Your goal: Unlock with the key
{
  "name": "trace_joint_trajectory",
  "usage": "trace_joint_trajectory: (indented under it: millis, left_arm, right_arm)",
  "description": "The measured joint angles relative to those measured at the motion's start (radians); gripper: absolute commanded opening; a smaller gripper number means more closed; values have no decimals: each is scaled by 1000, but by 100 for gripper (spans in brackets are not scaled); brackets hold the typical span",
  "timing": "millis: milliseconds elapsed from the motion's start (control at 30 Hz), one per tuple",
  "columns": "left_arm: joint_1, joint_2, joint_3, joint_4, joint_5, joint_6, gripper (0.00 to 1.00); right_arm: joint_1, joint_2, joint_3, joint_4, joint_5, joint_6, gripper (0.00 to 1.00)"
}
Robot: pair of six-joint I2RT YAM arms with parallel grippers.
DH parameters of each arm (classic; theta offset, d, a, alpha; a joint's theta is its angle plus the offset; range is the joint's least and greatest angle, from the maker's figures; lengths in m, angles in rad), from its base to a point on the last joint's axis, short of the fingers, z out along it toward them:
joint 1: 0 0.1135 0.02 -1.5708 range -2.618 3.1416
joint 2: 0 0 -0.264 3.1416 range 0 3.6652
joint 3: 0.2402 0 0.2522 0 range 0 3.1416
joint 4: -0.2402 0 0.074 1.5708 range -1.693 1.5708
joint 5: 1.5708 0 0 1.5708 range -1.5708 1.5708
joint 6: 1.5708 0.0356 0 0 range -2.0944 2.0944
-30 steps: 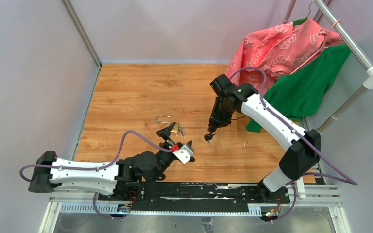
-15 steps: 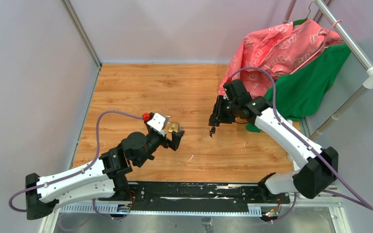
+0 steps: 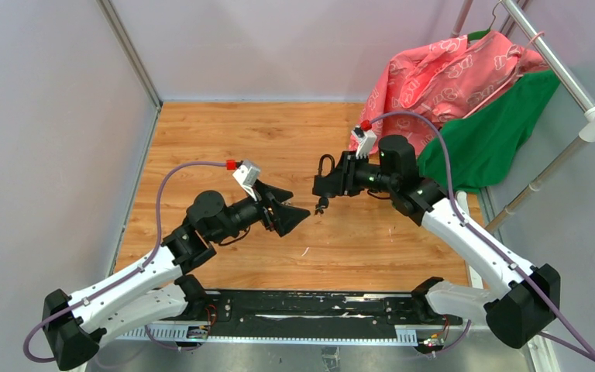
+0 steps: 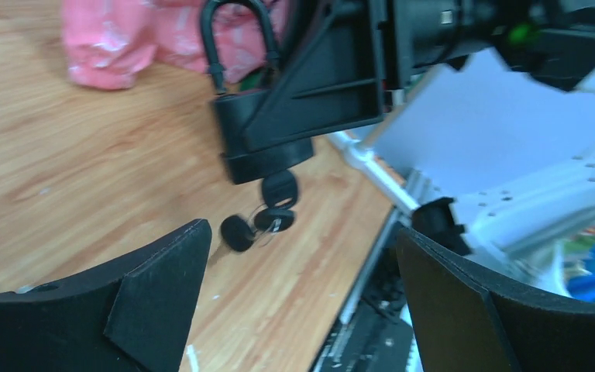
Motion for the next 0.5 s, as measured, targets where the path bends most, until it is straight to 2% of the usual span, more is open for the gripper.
trace_joint_trajectory:
  millis: [100, 233, 500]
  left_arm:
    - [0, 3, 0, 68, 103, -54, 94]
    - [1, 6, 0, 107, 171, -84, 91]
    - [1, 8, 1, 158, 237, -115, 87]
  right_arm:
    - [0, -18, -33, 133, -98, 30, 0]
    - [0, -24, -49, 281, -203, 95, 0]
    - [0, -30, -68, 589, -368, 270, 0]
